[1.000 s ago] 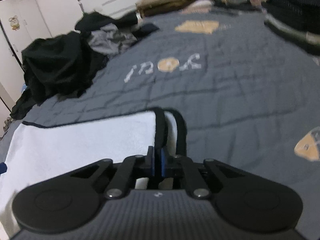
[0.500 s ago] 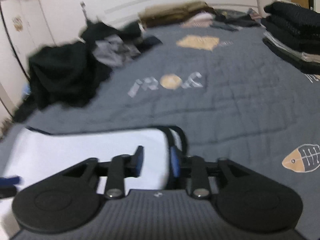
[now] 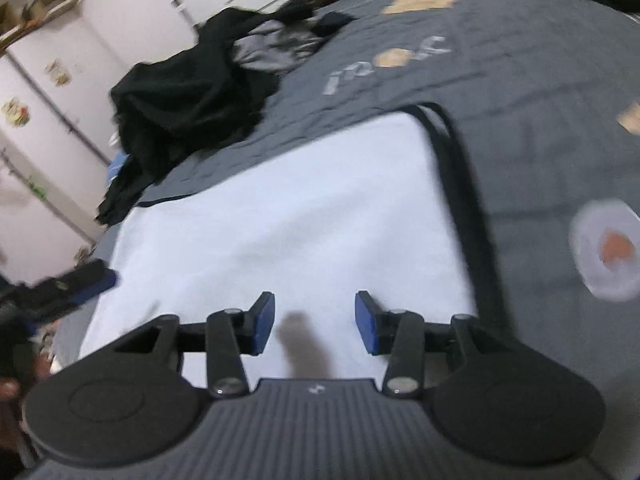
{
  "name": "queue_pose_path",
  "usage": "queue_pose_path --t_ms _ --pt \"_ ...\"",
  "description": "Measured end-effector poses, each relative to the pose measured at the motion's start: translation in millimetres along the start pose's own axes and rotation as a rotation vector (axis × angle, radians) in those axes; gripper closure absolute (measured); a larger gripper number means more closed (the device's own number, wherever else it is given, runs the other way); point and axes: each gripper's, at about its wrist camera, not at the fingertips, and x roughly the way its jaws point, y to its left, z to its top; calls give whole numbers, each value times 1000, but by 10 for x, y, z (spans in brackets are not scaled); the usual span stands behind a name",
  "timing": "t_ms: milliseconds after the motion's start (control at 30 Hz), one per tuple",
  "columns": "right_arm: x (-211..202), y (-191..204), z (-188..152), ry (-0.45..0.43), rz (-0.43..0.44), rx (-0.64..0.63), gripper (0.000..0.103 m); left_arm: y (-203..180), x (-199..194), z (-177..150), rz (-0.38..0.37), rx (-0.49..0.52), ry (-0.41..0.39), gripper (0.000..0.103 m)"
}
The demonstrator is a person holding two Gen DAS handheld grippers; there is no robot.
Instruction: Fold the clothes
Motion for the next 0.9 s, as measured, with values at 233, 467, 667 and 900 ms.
queue_pose_path --t_ms 233,467,667,900 --pt "-343 -295 -207 -87 -92 89 65 30 -143 -30 -12 -11 -11 35" --pt "-628 -219 -326 -161 -125 136 60 54 -227 -93 -19 -34 -26 34" --pt "-652 127 -359 -230 67 126 52 113 -243 -250 -95 -148 -57 34" --pt "-261 165 -514 -132 141 217 51 414 -174 -577 -208 -407 -46 29"
